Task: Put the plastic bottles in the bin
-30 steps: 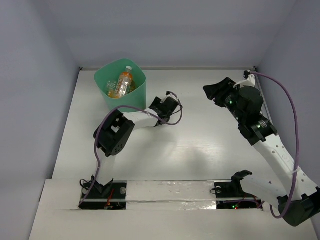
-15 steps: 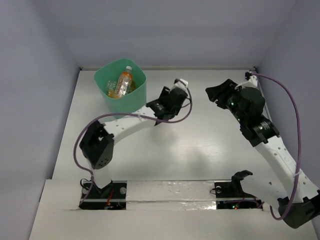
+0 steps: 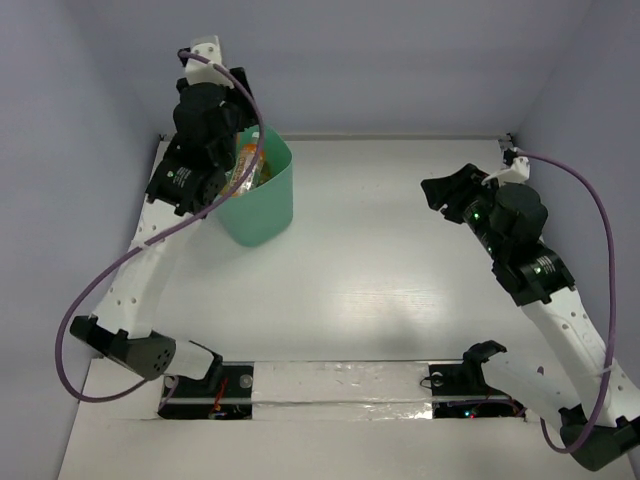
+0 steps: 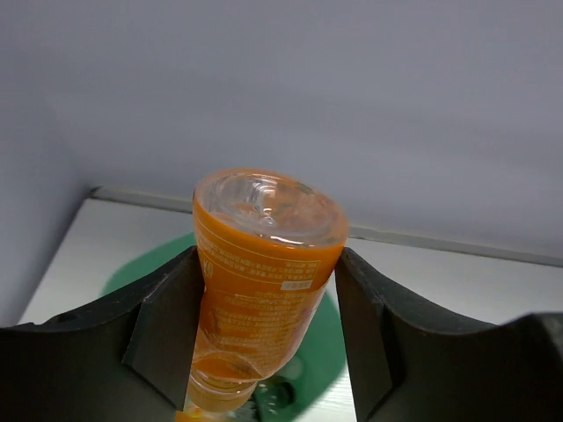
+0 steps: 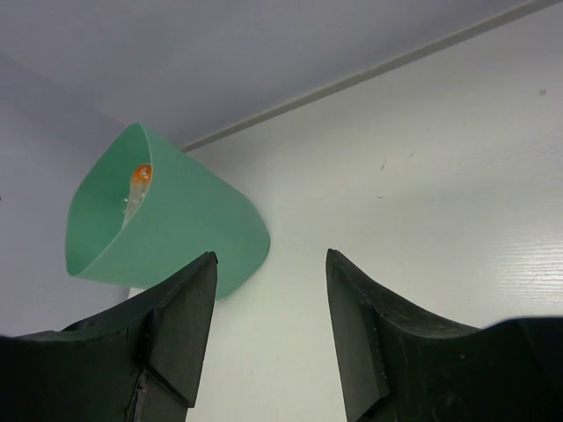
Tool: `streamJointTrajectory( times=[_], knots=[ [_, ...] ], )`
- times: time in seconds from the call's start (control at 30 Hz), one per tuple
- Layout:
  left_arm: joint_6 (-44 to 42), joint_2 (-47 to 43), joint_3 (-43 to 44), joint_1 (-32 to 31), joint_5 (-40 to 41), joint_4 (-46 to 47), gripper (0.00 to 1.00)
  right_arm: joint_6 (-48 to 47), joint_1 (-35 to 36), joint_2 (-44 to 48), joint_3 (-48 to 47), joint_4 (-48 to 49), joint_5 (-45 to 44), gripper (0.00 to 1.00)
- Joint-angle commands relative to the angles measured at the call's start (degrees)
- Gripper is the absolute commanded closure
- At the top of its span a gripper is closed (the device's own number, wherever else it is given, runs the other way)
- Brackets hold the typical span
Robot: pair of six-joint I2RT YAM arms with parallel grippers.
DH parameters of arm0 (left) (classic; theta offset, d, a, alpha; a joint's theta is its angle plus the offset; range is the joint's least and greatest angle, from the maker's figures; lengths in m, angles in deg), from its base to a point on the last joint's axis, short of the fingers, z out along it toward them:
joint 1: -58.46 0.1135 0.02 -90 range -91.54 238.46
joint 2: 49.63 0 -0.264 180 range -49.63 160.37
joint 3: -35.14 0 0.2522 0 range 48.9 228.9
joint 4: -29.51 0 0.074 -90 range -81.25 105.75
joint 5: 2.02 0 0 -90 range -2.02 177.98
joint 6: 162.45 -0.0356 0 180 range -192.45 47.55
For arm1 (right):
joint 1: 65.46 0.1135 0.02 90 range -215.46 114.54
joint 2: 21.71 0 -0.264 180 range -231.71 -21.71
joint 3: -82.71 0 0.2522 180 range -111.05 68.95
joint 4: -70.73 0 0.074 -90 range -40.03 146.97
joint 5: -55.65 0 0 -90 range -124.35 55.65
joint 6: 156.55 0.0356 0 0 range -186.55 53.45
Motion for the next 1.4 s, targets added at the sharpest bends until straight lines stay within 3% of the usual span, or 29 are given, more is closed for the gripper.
streamJointTrajectory(
  times=[0.0,0.2,0.27,0.3,0.4,0.43,0.53,0.8,0.87,0.9,0.93,0.97,1.07,1.1,1.17,1.2,1.23,1.3,1.37],
  knots=[
    [-0.2,0.6,-2.7,6.5,-4.5,-1.5,0.61,-1.9,-0.5,1.2,-1.3,-1.2,0.6,0.42],
    [0.2,1.5,-6.5,10.9,-6.3,-1.7,0.56,-2.7,-0.5,1.5,-2.5,-2.7,0.6,0.42],
    [0.6,1.0,-8.2,11.4,-6.1,-1.5,0.42,-2.9,-0.5,1.6,-2.7,-3.4,0.3,0.42],
    [1.1,0.5,-8.7,11.4,-6.2,-1.4,0.29,-3.0,-0.5,1.8,-2.8,-3.9,0.1,0.41],
    [1.8,-0.2,-8.3,11.4,-6.5,-2.0,0.16,-3.1,-0.5,1.8,-2.9,-4.7,0.0,0.40],
    [2.2,-0.8,-7.7,11.4,-6.6,-2.7,0.06,-3.0,-0.5,1.9,-2.9,-4.8,-0.1,0.40],
    [3.4,-2.4,-6.8,11.4,-7.6,-4.2,0.01,-3.0,-0.5,2.4,-3.1,-5.6,0.0,0.38],
    [8.7,-11.1,-9.0,11.4,-13.7,-7.1,0.01,-4.3,-0.5,6.8,-6.3,-11.7,-1.5,0.33],
    [11.4,-14.6,-11.0,11.4,-16.9,-6.8,0.01,-5.0,-0.5,8.0,-8.3,-13.7,-1.9,0.47],
    [12.4,-17.2,-11.7,11.4,-18.0,-6.6,0.01,-5.3,-0.5,9.0,-9.2,-14.5,-2.7,0.74],
    [13.5,-18.3,-13.0,11.4,-18.7,-6.6,0.01,-5.6,-0.5,9.5,-10.1,-15.0,-3.2,0.92],
    [14.5,-19.4,-13.4,11.4,-19.9,-6.8,0.01,-6.2,-0.5,10.0,-11.1,-16.6,-3.9,1.00],
    [16.9,-23.5,-15.0,11.4,-21.4,-7.5,0.01,-8.2,-0.5,11.5,-15.7,-18.8,-6.2,1.00],
    [17.2,-24.6,-15.5,11.4,-21.4,-7.8,0.01,-8.6,-0.5,11.7,-16.8,-19.3,-7.8,0.95],
    [17.9,-27.4,-16.9,11.4,-21.8,-8.4,0.01,-9.8,-0.5,12.5,-19.1,-20.3,-9.1,0.70],
    [18.0,-29.0,-17.3,11.4,-22.1,-8.5,0.01,-9.9,-0.5,12.9,-19.5,-20.4,-10.0,0.37],
    [18.2,-29.9,-18.4,11.4,-22.5,-8.5,0.01,-10.1,-0.5,13.1,-19.7,-20.6,-10.3,0.24],
    [18.1,-32.0,-20.0,11.4,-24.7,-7.6,0.01,-10.0,-0.5,13.6,-19.1,-21.1,-10.8,0.03],
    [18.6,-32.6,-21.7,11.4,-25.8,-7.3,0.01,-8.7,-0.5,13.2,-18.5,-22.0,-11.1,0.00]
  ],
)
